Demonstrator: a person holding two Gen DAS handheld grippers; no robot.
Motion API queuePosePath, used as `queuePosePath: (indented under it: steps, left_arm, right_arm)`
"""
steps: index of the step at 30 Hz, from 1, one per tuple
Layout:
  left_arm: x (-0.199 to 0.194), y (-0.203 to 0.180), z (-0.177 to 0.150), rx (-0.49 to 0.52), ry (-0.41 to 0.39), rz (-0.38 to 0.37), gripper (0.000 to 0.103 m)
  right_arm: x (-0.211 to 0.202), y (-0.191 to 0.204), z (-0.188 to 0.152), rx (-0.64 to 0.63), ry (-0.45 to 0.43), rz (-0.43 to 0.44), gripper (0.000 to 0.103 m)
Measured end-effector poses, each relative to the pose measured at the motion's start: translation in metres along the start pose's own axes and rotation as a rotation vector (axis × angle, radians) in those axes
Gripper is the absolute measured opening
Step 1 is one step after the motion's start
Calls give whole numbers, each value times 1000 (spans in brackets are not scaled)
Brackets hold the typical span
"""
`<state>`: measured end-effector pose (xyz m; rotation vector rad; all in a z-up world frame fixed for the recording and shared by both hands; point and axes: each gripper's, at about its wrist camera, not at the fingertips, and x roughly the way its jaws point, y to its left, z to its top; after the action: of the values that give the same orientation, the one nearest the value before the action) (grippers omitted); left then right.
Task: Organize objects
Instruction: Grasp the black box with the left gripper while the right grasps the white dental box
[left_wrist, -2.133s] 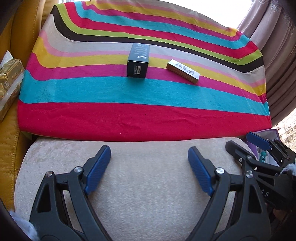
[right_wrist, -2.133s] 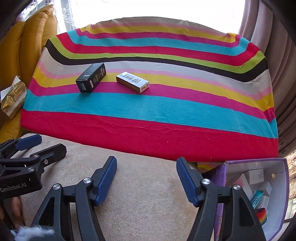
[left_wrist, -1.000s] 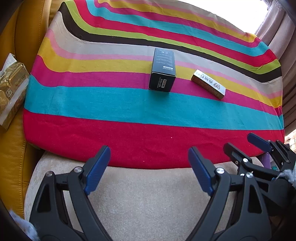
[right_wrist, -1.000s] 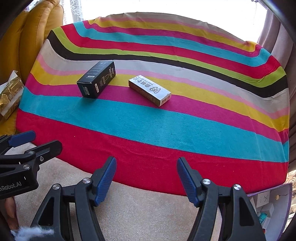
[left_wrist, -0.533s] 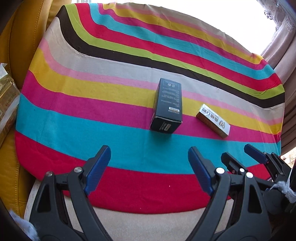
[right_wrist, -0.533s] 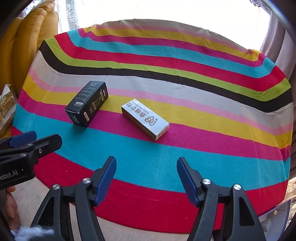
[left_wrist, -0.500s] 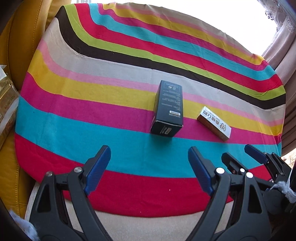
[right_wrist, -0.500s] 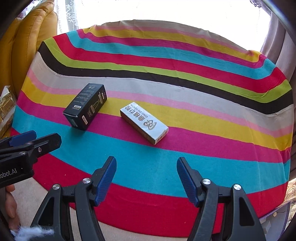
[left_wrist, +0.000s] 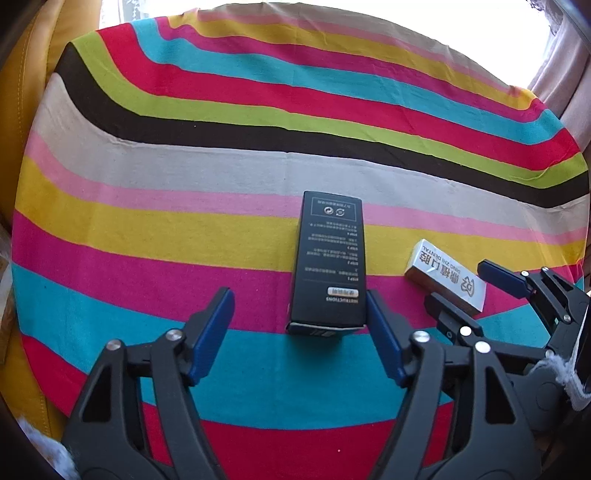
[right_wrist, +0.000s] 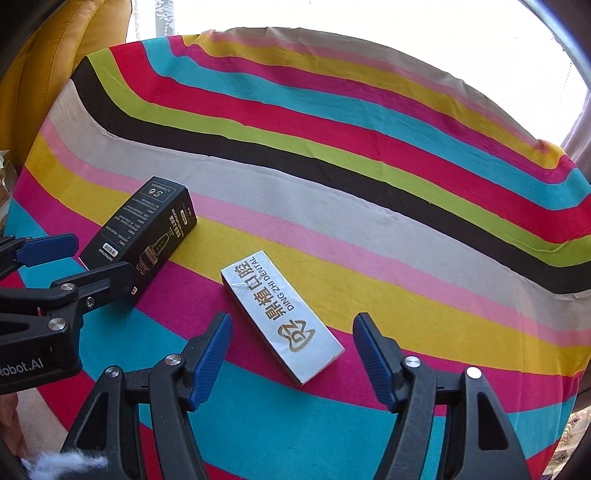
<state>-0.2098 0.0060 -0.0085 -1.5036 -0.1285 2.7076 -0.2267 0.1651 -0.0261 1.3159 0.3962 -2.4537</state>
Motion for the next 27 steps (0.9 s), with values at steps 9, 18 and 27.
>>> queuePosePath:
  steps: [9, 18, 27]
  left_arm:
    - [-19, -2, -18, 79, 8, -14, 43]
    - [-49, 8, -65, 130, 50, -20, 44]
    - [-39, 22, -65, 77, 95, 31, 71]
  right_arm:
    - [-15, 17, -16, -10, 40, 29, 32]
    - [-48, 34, -52, 36, 85, 38, 32]
    - [-44, 40, -58, 30, 117, 10, 54]
